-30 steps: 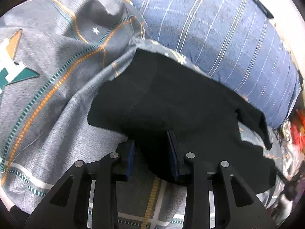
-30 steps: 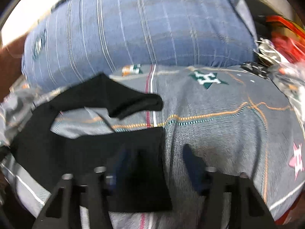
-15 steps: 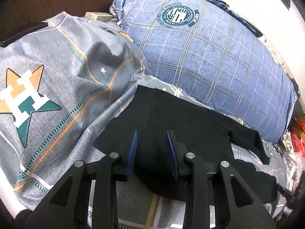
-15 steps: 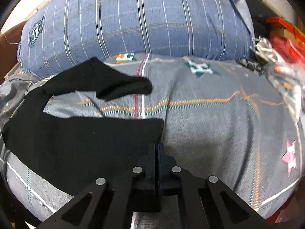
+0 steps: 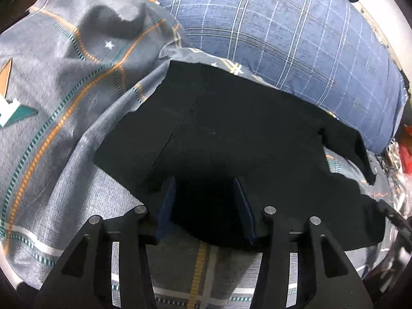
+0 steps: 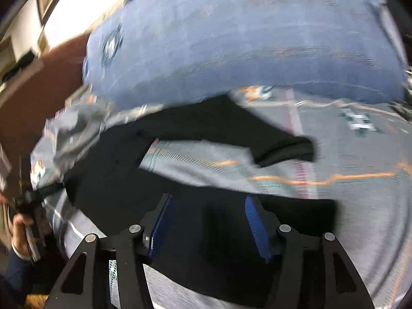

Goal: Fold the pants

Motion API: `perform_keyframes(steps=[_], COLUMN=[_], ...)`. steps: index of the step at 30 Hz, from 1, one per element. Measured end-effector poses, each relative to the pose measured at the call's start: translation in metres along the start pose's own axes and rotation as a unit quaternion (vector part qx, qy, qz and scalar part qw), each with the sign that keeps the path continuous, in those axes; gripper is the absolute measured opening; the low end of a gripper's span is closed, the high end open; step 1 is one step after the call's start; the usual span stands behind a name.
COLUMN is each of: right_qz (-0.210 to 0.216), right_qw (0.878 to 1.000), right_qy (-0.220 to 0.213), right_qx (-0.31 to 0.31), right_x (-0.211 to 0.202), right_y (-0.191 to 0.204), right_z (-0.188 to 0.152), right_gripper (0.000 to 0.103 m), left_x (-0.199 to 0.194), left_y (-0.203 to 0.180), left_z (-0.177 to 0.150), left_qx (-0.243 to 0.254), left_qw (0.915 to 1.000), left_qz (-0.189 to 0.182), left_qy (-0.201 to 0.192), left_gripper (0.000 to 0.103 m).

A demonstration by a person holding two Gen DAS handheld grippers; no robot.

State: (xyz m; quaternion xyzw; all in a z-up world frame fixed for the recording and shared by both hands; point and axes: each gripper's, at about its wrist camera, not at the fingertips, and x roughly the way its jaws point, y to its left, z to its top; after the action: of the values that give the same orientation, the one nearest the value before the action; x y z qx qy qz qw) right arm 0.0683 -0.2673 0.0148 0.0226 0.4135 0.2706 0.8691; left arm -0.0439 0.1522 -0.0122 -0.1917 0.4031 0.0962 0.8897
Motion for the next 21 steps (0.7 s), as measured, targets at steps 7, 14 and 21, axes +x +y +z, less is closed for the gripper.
perform_keyframes(steps=[7, 14, 21], right_qz=[0.062, 0.070, 0.092], right_qw=[0.994, 0.974, 0.949], right_qy=[-0.004, 0.033, 0.081], right_qx=[-0.090, -0.213, -0.289], right_x=[0.023, 0.090, 0.158], right_y=[0.044, 0.069, 0.078], right_z=[0.051, 0.126, 0.163], right_gripper=[0.056, 0.059, 0.062], left_x=[0.012, 0.079, 0.143], left_y=[-0.021, -0.044, -0.059], left_z=[0.057, 0.136, 0.175], left_qx=[0.071, 0.203, 0.317], left_qw=[0.9921, 0.9728, 0.9420], left_qz=[-0.101, -0.089, -0.060], left_qy=[0.023, 0.066, 0.093], left_gripper=[0.069, 0.069, 0.069])
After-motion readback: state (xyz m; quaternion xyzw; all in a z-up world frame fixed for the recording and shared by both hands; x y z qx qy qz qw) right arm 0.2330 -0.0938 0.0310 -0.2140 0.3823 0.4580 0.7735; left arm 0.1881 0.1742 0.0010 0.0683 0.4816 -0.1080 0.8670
